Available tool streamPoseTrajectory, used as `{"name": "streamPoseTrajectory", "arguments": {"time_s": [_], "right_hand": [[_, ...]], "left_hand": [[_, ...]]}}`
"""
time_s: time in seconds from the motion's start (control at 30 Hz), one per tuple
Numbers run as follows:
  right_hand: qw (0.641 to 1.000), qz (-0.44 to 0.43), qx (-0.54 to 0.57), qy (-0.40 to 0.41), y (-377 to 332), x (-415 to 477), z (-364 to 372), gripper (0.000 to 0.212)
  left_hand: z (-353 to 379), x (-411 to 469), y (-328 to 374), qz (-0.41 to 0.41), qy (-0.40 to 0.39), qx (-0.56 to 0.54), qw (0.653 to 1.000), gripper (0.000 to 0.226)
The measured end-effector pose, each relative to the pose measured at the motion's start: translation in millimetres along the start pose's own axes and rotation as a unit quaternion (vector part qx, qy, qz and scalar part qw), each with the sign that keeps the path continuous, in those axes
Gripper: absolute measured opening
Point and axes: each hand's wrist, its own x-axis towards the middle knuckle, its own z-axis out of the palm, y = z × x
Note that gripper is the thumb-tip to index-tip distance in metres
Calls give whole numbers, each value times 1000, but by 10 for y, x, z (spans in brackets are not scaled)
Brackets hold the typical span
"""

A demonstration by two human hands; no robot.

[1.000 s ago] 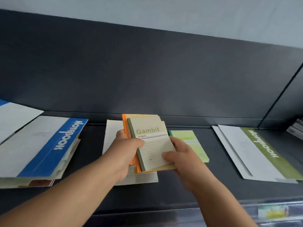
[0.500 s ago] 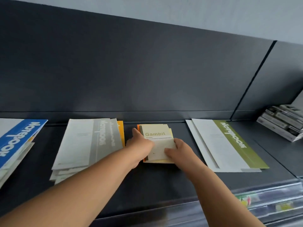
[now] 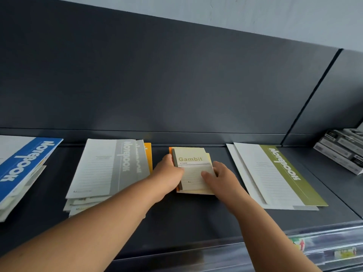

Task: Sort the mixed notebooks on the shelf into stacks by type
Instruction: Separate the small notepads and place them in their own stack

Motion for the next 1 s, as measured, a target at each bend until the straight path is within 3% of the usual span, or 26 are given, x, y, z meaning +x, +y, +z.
{"name": "streamPoseTrajectory", "arguments": {"time_s": [0.1,0.17,0.27,0.37,0.47,0.6,0.77,1.0], "right_hand": [[999,26,12,32,-31,-7,10,25],[997,49,51,36,-35,-7,0,53],[984,82,151,45,20,30,-13,63],[948,122,292,41,62,35,-41,64],[896,146,419,11,32,18,-103,51],[888,168,428,-27,21,-5,-178,26],[882,173,439,-22,140,34,-250,28],[793,145,591,34,186,14,-535,16]], "left_hand": [[-63,96,-34,-79,59,-114,989,20],[-94,118,-44,-113,62,-161,978,8],[-102,101,-27,-125,40,-176,976,7],[-115,44,33,-124,28,-212,969,16],[-106,18,91,-106,33,-240,964,19],[-104,-1,148,-79,48,-270,958,19],[-222,2,202,-67,71,-282,954,27],[-339,74,109,-81,92,-242,962,27]]}}
